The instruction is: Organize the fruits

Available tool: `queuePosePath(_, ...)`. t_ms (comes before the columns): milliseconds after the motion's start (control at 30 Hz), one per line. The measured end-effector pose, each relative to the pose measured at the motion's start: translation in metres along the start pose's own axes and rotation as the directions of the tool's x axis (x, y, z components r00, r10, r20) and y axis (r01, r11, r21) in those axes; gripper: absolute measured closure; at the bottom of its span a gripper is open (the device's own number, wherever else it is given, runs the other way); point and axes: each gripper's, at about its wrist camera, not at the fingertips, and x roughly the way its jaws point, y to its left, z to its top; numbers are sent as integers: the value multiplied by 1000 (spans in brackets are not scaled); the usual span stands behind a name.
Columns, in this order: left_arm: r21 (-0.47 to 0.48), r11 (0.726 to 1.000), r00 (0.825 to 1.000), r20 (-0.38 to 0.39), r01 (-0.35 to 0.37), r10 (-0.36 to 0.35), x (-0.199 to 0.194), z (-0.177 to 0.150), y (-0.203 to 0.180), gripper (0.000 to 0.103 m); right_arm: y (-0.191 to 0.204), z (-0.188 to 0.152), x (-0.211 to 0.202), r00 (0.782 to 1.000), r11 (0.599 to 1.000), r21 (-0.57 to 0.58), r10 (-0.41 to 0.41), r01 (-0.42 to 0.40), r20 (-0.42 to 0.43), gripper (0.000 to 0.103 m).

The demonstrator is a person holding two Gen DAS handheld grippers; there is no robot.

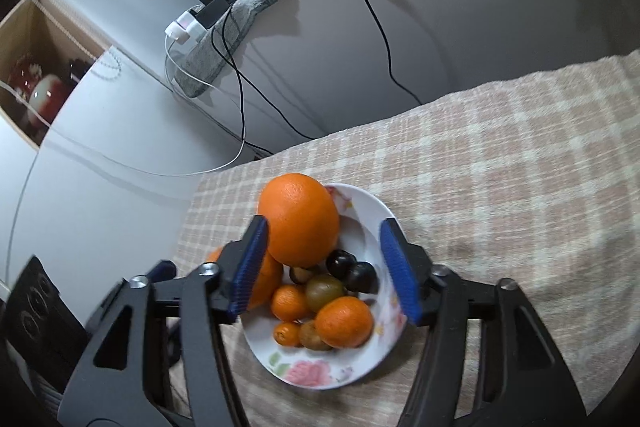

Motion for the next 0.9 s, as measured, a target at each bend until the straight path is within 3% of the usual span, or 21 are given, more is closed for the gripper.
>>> queuePosePath(167, -28, 1000, 1000, 18, -3, 4, -11, -5, 6, 29, 14, -14, -15, 996, 988, -126, -80, 85, 51, 30)
queuePosePath(267, -43, 999, 1000, 26, -11, 12, -15, -9, 10, 22, 24, -23, -25, 989, 972, -197, -114, 130, 92, 22)
queuePosePath(433, -74, 997, 999, 28, -22, 24, -23, -16, 16, 22, 40, -43, -40, 969, 930, -295, -168, 217, 184, 15)
queuePosePath(767, -117, 991, 997, 32, -64, 68, -42, -34, 17, 22, 58, -82, -67, 908, 865, -339, -261, 370, 327, 0)
queuePosePath(900, -132, 988, 996, 31, -77, 82, -49, -38, 18, 22, 62, -91, -73, 893, 847, -346, -282, 404, 351, 0)
